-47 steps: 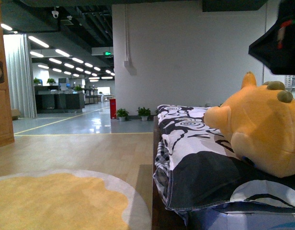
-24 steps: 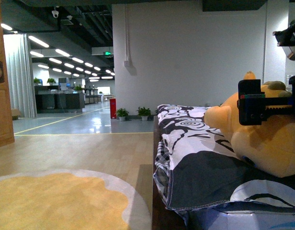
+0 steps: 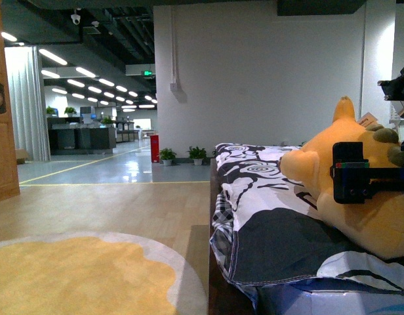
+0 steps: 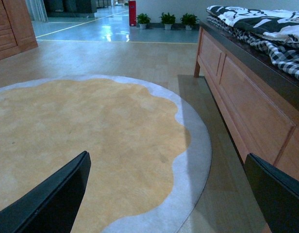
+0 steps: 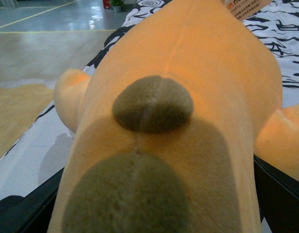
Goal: Put away toys
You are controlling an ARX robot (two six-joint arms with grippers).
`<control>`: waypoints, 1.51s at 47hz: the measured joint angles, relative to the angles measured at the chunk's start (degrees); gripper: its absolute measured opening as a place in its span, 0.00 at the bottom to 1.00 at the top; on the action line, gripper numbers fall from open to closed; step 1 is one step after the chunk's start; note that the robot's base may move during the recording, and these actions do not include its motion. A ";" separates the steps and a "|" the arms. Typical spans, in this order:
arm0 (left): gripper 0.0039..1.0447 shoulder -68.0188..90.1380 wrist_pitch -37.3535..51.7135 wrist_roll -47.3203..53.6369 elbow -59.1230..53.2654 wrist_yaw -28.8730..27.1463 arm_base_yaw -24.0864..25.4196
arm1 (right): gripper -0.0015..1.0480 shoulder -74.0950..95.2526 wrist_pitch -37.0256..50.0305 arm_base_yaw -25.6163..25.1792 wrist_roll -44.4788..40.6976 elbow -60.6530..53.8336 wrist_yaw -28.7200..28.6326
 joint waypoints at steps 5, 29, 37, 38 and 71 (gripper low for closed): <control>0.94 0.00 0.00 0.00 0.00 0.00 0.00 | 0.92 -0.13 0.28 0.50 0.48 -0.39 0.09; 0.94 0.00 0.00 0.00 0.00 0.00 0.00 | 0.18 -12.70 -8.17 1.05 7.21 -0.66 -7.87; 0.94 0.00 0.00 0.00 0.00 0.00 0.00 | 0.10 -26.03 -11.45 -3.63 10.34 -2.03 -17.49; 0.94 0.00 0.00 0.00 0.00 0.00 0.00 | 0.10 -28.41 -11.93 -4.74 10.49 -3.04 -19.02; 0.94 0.00 0.00 0.00 0.00 0.00 0.00 | 0.10 -75.23 -21.79 -15.19 12.72 -37.48 -31.17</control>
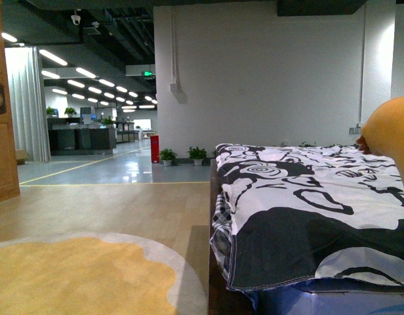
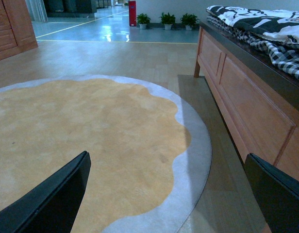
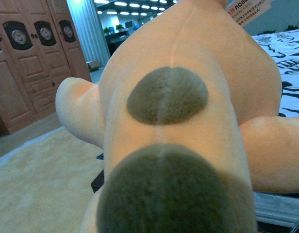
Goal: Put away toys
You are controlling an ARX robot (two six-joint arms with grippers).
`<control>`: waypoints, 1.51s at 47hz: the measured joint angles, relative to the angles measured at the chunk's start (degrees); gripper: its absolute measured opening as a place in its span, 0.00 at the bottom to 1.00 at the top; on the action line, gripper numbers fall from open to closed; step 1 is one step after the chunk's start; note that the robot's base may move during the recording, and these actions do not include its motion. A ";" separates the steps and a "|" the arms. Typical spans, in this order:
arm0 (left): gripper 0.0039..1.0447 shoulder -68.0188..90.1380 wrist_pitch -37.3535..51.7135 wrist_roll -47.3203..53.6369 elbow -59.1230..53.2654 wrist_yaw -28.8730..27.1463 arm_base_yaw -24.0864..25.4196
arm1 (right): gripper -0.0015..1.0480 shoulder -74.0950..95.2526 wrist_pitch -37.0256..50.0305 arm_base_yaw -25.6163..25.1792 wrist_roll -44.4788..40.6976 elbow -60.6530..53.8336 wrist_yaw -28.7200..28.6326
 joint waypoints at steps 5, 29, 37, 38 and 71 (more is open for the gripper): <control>0.94 0.00 0.00 0.00 0.00 0.00 0.00 | 0.10 -1.64 2.71 2.54 -1.38 -3.04 3.48; 0.94 0.00 0.00 0.02 0.00 0.00 0.00 | 0.10 -7.56 4.04 11.61 -7.37 -11.26 14.34; 0.94 0.00 0.00 0.00 0.00 0.00 0.00 | 0.10 -7.80 4.04 11.93 -7.61 -11.26 14.71; 0.94 0.00 0.00 0.00 0.00 0.00 0.00 | 0.10 -7.80 4.04 11.93 -7.61 -11.26 14.71; 0.94 0.00 0.00 0.00 0.00 0.00 0.04 | 0.09 -7.96 3.98 12.13 -7.76 -11.26 14.93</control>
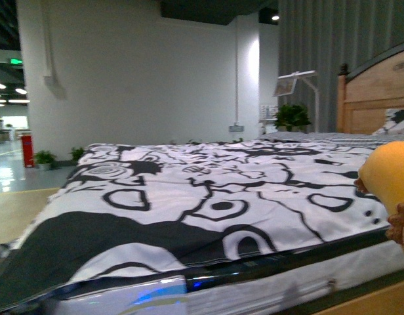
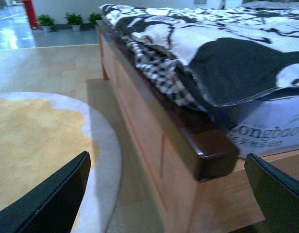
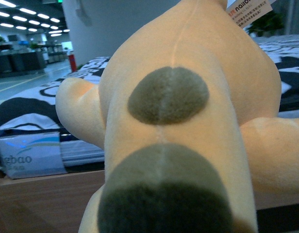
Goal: Put away toys
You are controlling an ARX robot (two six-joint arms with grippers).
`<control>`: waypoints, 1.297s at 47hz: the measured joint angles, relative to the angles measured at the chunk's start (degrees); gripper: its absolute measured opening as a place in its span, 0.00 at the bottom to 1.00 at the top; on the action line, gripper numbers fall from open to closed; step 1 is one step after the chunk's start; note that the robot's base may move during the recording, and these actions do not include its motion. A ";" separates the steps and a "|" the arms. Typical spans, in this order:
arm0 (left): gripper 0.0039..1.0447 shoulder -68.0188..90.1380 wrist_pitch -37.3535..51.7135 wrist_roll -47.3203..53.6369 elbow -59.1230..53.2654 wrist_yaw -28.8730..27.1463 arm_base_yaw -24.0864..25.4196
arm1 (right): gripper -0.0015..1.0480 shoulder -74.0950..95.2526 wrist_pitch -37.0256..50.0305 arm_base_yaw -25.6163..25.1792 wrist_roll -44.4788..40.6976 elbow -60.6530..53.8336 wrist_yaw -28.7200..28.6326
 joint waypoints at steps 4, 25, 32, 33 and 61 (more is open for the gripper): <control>0.94 -0.02 0.00 0.00 0.00 -0.02 0.00 | 0.09 -0.02 0.02 0.00 -0.02 0.00 -0.11; 0.94 0.02 0.00 0.00 0.02 -0.02 0.00 | 0.09 -0.02 -0.02 -0.02 -0.04 0.00 -0.04; 0.94 0.02 0.00 0.00 0.02 0.04 0.00 | 0.09 0.00 -0.04 -0.02 -0.04 0.00 -0.07; 0.94 0.02 0.00 0.00 0.02 -0.09 0.00 | 0.09 0.00 -0.04 -0.02 -0.04 0.00 -0.07; 0.94 0.07 0.00 0.02 0.02 0.39 -0.02 | 0.09 -0.02 -0.07 -0.09 -0.15 0.00 0.42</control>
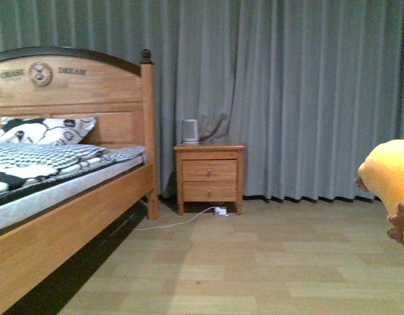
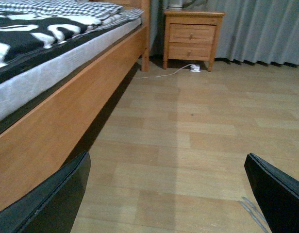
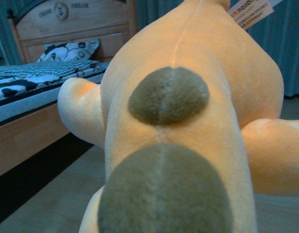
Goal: Put away toys
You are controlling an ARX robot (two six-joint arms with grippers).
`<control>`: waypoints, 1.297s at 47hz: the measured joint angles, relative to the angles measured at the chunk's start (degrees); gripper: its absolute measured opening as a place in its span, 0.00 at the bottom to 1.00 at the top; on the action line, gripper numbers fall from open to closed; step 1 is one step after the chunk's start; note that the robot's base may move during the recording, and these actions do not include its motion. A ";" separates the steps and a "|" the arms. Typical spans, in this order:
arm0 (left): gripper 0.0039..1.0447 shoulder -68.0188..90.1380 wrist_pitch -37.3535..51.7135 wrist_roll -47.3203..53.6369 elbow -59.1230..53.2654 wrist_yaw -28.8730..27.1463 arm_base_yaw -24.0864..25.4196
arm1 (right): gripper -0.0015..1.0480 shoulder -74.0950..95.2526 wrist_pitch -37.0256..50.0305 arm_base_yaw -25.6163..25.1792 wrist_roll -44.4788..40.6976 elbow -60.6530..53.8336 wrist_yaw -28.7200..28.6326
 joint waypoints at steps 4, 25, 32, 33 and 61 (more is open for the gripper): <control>0.94 0.00 0.00 0.00 0.00 -0.09 -0.02 | 0.09 0.00 0.00 0.00 -0.02 0.00 0.31; 0.94 0.00 0.00 -0.02 0.00 -0.70 0.07 | 0.09 0.02 0.00 0.20 -0.07 0.00 -0.92; 0.94 0.00 0.00 0.00 0.00 -0.33 0.04 | 0.09 0.00 0.00 0.17 -0.09 0.00 -0.48; 0.94 0.02 0.00 0.00 0.00 -0.31 0.02 | 0.09 0.00 0.00 0.09 -0.09 0.00 -0.17; 0.94 0.00 0.00 0.00 0.00 -0.39 -0.02 | 0.09 0.00 0.00 0.07 -0.09 0.00 -0.61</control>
